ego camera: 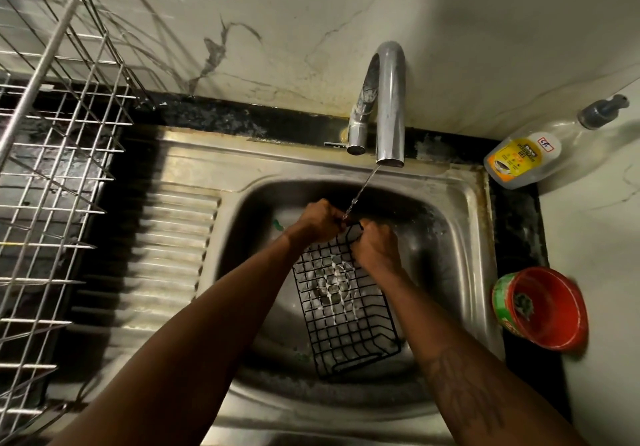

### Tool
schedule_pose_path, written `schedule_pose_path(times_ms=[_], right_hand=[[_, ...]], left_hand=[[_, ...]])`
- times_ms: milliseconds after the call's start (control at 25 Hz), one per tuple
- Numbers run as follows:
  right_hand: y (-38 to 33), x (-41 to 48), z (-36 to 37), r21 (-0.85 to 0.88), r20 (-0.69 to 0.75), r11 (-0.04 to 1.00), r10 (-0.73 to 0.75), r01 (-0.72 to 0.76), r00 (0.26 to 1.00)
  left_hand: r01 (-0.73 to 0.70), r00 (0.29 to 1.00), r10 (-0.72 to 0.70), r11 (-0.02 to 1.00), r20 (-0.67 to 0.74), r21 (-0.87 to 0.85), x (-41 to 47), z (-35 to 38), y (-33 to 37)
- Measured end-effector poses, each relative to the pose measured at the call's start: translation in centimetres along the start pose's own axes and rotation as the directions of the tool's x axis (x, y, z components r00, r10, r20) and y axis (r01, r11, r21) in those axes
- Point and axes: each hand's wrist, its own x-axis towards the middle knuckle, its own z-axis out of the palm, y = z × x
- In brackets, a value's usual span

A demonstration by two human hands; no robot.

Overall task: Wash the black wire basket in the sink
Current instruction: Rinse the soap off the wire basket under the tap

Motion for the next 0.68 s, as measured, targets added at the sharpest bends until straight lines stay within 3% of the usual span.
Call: schedule_pose_path(times_ms=[280, 520, 680], right_hand=[[2.3, 0.9, -1.0, 0.122, -0.004, 0.980, 0.159, -0.158, 0.987], [2.3, 1.0, -0.7, 0.078, 0.000, 0.987, 0.144, -0.144, 0.990], [1.7, 0.8, -1.3, 0.016, 0.003, 0.995, 0.097, -0.097, 0.995]], left_hand=[[-0.050, 0.998, 0.053, 0.991, -0.017, 0.122, 0.0, 0.0, -0.5], [-0.063, 0.998, 0.065, 0.976, -0.002, 0.206, -0.4, -1.2, -1.2], [-0.178, 0.983, 0.184, 0.954, -0.003, 0.241, -0.6, 1.5, 2.6]])
